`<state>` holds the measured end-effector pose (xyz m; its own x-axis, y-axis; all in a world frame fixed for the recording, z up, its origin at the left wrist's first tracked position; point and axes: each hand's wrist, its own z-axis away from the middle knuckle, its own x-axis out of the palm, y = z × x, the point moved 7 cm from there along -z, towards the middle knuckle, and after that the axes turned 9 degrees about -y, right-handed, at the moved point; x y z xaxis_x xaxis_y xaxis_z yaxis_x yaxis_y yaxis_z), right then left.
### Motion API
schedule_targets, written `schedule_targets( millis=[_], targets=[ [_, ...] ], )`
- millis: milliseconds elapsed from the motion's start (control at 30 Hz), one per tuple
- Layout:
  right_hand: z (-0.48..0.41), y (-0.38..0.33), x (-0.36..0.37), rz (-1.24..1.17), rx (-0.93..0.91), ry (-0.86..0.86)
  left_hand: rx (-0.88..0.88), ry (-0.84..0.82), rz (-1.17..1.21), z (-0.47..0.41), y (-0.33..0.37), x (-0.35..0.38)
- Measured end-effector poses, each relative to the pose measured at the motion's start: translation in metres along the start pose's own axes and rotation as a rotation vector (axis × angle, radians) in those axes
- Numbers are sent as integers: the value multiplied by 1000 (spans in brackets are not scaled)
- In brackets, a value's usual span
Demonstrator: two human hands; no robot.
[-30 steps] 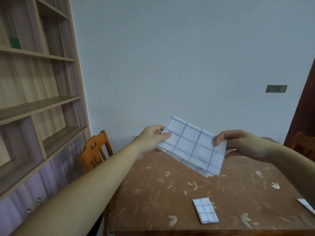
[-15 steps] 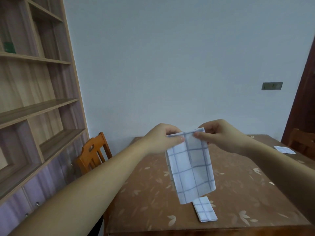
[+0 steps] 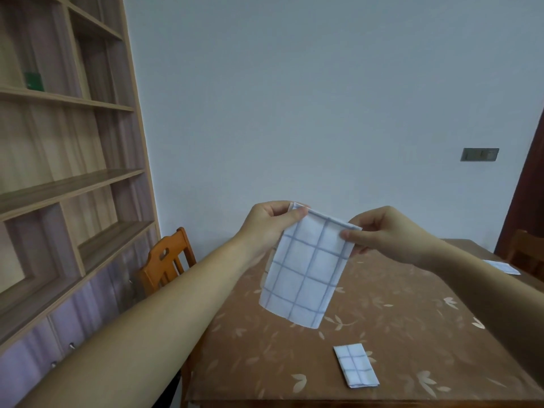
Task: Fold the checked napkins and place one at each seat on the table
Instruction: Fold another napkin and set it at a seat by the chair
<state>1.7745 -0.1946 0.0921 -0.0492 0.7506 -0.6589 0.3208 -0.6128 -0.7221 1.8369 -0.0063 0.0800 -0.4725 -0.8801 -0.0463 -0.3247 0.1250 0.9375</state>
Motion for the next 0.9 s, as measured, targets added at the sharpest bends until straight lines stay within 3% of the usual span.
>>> schedule_targets(
  millis=[267,900],
  targets=[
    [-2,-23,15,224,-117,97,-11,-115,-10,3,5,20],
    [2,-32,12,207,-185,220,61,-121,-39,5,10,21]
  ],
)
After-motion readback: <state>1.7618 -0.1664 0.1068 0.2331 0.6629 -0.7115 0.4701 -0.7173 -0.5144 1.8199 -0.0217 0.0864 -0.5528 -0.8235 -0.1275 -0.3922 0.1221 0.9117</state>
